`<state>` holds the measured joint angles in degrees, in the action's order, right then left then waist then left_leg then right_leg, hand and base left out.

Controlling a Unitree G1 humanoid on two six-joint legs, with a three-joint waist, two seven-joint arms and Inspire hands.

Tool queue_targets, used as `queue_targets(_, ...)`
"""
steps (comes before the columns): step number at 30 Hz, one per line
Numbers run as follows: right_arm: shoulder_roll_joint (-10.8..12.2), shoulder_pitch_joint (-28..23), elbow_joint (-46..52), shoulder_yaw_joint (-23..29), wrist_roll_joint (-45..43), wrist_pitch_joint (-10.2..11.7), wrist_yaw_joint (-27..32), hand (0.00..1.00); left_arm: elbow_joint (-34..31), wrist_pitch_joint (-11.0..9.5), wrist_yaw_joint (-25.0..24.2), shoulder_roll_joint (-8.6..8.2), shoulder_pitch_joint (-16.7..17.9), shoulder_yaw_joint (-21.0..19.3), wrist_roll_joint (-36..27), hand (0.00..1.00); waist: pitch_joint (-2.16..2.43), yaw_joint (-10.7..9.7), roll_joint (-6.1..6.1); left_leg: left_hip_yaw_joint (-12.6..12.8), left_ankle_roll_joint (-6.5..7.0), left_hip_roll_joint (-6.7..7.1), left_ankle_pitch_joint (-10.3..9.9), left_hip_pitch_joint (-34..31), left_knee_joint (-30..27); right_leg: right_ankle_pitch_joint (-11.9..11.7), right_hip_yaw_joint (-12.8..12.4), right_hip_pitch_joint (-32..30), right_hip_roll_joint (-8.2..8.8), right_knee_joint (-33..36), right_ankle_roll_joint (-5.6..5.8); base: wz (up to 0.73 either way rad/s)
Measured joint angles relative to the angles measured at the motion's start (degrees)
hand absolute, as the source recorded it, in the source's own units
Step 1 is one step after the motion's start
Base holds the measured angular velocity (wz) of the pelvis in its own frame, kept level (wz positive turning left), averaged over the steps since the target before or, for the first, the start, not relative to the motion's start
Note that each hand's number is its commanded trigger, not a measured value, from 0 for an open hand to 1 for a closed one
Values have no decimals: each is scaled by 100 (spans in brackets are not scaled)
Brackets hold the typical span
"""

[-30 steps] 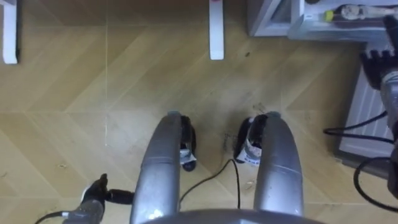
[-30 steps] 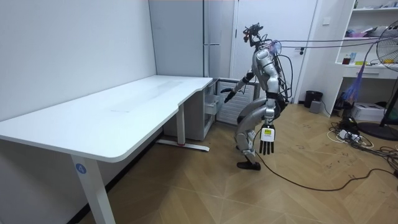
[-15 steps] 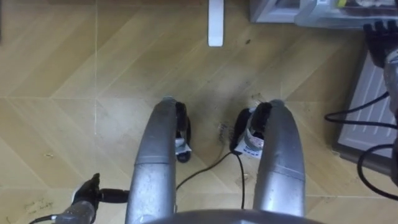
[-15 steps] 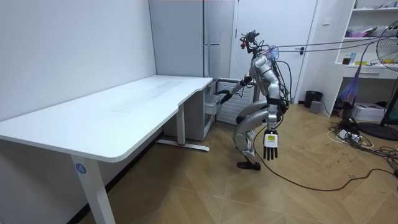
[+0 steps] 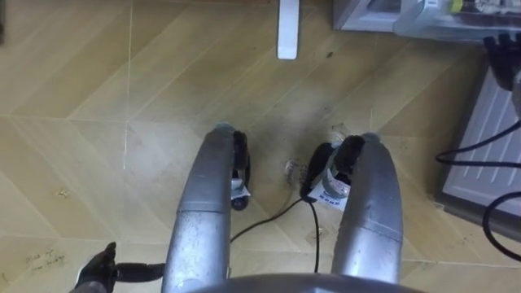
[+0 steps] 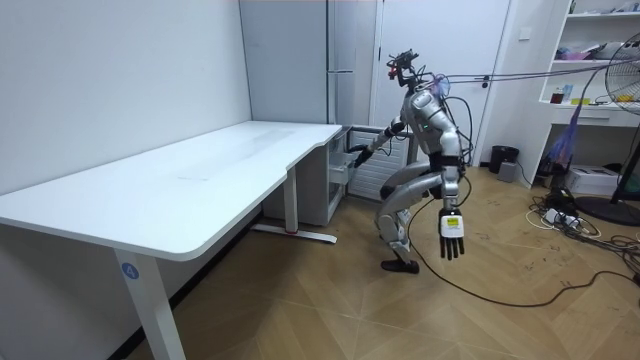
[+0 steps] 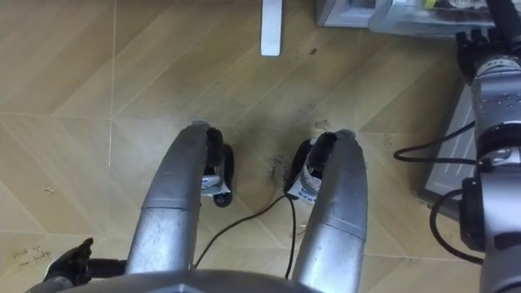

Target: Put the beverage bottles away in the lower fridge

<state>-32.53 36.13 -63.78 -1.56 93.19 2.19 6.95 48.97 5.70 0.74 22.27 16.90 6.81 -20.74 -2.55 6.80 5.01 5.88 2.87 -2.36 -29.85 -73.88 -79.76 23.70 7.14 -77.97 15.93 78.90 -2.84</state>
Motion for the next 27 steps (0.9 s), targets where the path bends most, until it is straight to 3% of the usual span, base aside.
queue_targets(5, -11, 0, 3, -121, 44, 270, 417, 0, 49, -125, -4, 106, 158, -3, -112, 0, 0, 171, -3, -157, -20, 4, -4, -103, -200, 58, 70, 4, -20, 145, 13, 7)
queue_targets(11, -240, 26, 439, -293, 46, 498, 913, 0, 304, -272, -29, 346, 194, -5, -109, 0, -23, 474, -42, -216, -63, 7, -20, -130, -408, 175, 87, -21, 39, 407, -39, 6)
queue_targets(15, -252, 146, 724, -458, 48, 609, 1098, 0, 398, -409, -27, 464, 194, -4, -109, 0, -24, 478, -55, -261, -153, 11, -3, -123, -445, 248, 133, -21, 86, 523, -150, 9)
queue_targets(27, -261, 335, 1357, -619, -32, 658, 1180, 0, 396, -612, -16, 468, 361, 11, -107, 0, -19, 475, -105, -450, -421, -39, -97, -115, -620, 501, 345, 68, 95, 798, -446, 4)
